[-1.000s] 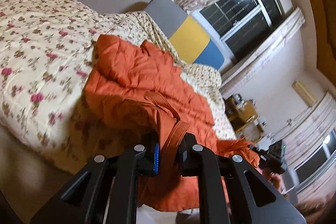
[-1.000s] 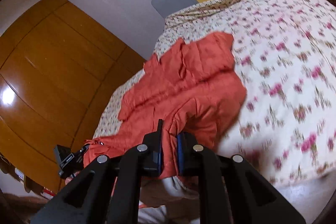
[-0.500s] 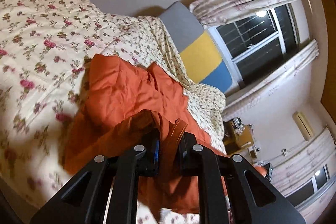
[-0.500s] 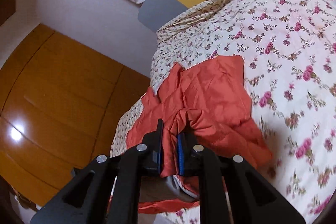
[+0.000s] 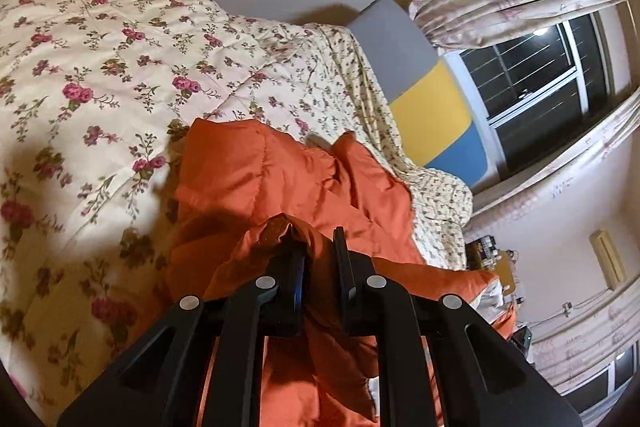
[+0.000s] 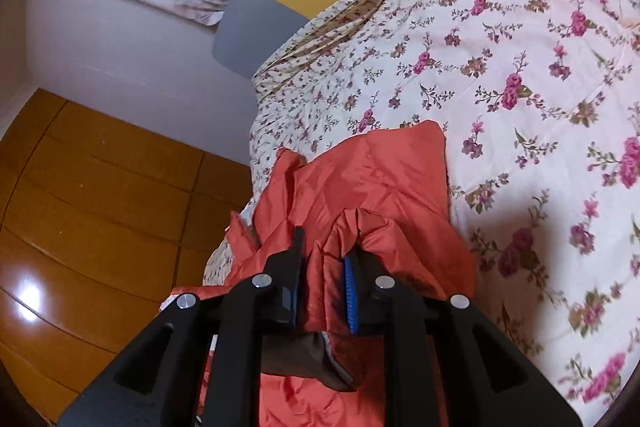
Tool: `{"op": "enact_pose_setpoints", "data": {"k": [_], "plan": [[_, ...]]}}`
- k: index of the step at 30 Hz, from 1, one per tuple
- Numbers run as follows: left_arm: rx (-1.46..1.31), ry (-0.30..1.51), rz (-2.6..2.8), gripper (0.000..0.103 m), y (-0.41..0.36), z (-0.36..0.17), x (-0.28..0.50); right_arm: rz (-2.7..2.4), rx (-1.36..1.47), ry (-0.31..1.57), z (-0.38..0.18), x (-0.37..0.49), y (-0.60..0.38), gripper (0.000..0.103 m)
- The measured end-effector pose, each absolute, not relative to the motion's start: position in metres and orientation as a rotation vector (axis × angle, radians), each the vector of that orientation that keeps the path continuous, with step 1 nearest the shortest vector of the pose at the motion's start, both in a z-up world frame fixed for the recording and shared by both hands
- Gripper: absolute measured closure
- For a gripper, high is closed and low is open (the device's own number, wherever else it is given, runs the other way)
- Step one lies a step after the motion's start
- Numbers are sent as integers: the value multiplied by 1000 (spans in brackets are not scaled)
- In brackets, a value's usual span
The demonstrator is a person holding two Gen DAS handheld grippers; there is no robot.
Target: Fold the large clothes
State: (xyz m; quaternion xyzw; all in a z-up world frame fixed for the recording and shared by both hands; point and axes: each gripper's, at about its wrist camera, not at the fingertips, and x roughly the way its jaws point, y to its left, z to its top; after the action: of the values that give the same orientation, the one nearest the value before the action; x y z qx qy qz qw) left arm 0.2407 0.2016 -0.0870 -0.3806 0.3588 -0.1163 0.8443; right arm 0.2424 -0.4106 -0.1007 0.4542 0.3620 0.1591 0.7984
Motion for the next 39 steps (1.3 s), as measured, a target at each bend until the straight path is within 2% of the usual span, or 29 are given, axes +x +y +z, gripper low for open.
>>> {"op": "enact_pose_setpoints", "data": {"k": [5,8,10,12,13,15,16,17,20,21,28,32,36,39], "plan": [[-789,765,-215,90,200,-95,258,311,989,740,-109,258,-407,81],[-793,776,-190,90,198,-99,266,291,1003,719,-116,263,-404,66],[-802,773,-178,83,198,-100,268,289,994,687,-117,264,-402,56],[-815,746,-185,69,198,-99,267,289,968,664,-116,264,-398,44],[-818,731,-191,65,198,-98,266,289,948,651,-114,263,-396,42],[-827,697,-212,44,197,-95,263,292,913,633,-111,263,-390,37],[-835,666,-220,40,197,-93,262,295,892,621,-110,263,-389,36],[-844,650,-222,32,197,-92,260,297,877,611,-109,263,-388,31],[-876,576,-200,13,202,-84,253,276,832,559,-104,261,-386,11],[-872,541,-166,8,205,-79,248,255,814,531,-99,259,-388,10],[-801,488,-96,8,216,-64,231,234,698,535,-85,244,-390,10],[-600,478,-118,4,187,-60,213,203,516,585,-77,244,-370,10],[-304,615,-52,4,140,-69,237,86,295,717,-87,272,-336,11],[-256,695,48,4,135,-78,267,9,264,773,-100,292,-332,11]]}}
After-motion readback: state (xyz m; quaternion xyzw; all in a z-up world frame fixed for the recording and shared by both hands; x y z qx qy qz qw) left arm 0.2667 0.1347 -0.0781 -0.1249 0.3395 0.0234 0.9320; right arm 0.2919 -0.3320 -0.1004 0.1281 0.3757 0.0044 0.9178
